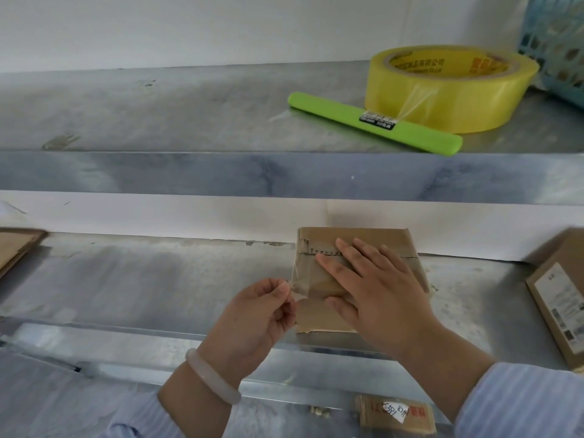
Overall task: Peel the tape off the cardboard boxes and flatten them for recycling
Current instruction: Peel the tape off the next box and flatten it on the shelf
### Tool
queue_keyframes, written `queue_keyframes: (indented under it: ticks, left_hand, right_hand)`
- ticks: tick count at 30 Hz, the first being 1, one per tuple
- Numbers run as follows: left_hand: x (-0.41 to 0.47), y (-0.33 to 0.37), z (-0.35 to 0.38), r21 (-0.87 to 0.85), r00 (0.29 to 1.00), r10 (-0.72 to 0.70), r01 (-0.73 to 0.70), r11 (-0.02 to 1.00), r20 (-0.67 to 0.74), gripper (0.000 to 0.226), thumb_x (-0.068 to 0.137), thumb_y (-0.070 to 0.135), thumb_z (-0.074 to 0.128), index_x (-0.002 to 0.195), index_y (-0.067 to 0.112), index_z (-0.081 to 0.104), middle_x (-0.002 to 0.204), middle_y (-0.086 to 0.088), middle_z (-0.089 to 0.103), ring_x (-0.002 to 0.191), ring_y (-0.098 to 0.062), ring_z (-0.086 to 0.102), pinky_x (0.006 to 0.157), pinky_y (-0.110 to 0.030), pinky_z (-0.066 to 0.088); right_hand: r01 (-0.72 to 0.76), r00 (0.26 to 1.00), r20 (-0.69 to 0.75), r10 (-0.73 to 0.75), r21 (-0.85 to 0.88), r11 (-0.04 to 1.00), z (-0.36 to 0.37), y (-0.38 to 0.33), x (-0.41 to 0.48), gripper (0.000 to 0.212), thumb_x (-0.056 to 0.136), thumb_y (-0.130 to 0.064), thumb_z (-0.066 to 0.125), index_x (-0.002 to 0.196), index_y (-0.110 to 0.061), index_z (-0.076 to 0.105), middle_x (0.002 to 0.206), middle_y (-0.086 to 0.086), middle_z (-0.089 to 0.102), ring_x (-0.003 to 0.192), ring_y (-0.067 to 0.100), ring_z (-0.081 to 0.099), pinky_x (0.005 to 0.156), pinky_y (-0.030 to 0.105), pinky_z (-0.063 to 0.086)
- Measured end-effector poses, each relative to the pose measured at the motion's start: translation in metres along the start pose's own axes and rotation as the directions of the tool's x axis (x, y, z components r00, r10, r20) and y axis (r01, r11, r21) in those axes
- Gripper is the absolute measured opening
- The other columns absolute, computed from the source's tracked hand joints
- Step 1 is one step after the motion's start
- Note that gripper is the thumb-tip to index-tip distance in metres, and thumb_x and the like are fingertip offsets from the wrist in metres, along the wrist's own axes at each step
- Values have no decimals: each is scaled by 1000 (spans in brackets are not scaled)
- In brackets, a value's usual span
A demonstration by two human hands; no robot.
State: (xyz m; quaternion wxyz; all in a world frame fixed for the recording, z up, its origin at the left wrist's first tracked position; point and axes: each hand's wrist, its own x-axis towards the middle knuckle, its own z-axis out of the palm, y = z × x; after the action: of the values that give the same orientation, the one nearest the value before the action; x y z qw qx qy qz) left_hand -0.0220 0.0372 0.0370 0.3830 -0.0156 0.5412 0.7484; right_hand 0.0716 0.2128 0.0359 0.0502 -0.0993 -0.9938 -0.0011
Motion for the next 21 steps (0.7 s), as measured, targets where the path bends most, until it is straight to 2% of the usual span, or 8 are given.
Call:
queue_keyframes:
  ticks: [3,6,8,10,12,15,18,21]
  left_hand:
    - [4,4,-1,2,993,111,-111,994,-32,30,97,7,49,71,11,63,65,-4,59,64,-12,54,61,-23,48]
    - [11,12,-4,289,958,285,-263,921,-37,21,94,7,56,76,14,63,67,2,61,67,-10,56,68,-26,51]
    - [15,18,-6,521,921,390,-332,786,-3,11,87,7,66,87,18,64,69,7,64,68,-6,60,71,-25,53]
    - [18,21,-11,667,878,476,-386,637,53,30,80,11,75,99,29,60,71,8,65,64,-1,59,65,-13,48]
    - [21,25,-14,812,807,566,-438,385,167,36,80,19,76,106,38,61,73,11,64,70,-1,60,65,-6,44]
    - [26,30,-13,857,680,627,-514,39,379,19,81,20,76,98,28,74,79,16,60,75,-3,59,71,-8,45]
    - [34,29,-11,839,619,629,-535,-100,470,5,82,16,75,86,19,74,86,9,59,77,-7,57,73,-24,52]
    - [41,26,-6,837,545,699,-529,-141,462,7,85,10,70,84,15,65,94,6,52,84,-10,53,73,-24,52]
  right_hand:
    - [0,1000,-5,0,1,1000,2,-1,-2,61,89,-61,28,145,-37,40,150,2,44,136,25,43,110,49,36]
    - [1,1000,-3,-1,-5,1000,2,-1,-3,62,90,-62,25,147,-39,35,152,0,40,139,23,38,113,48,33]
    - [0,1000,-1,0,-6,1000,1,-1,-2,62,90,-62,24,147,-40,34,153,0,39,140,23,38,113,48,32]
    - [-7,1000,-2,7,2,1000,0,-2,-2,62,90,-62,25,146,-39,36,151,0,41,139,24,40,113,48,33]
    - [-7,1000,5,7,2,1000,0,-2,-2,62,90,-63,24,146,-40,35,152,-1,40,140,23,38,113,48,32]
    - [-13,1000,-3,13,6,1000,0,-2,-2,62,89,-63,24,146,-41,36,152,-1,40,139,23,38,113,47,32]
    - [-20,1000,-3,20,1,1000,1,-3,-2,61,90,-63,27,145,-40,39,150,-1,43,137,23,42,113,47,33]
    - [-19,1000,-15,19,14,1000,3,-2,-3,59,90,-63,31,144,-40,39,150,-1,44,137,23,42,112,47,34]
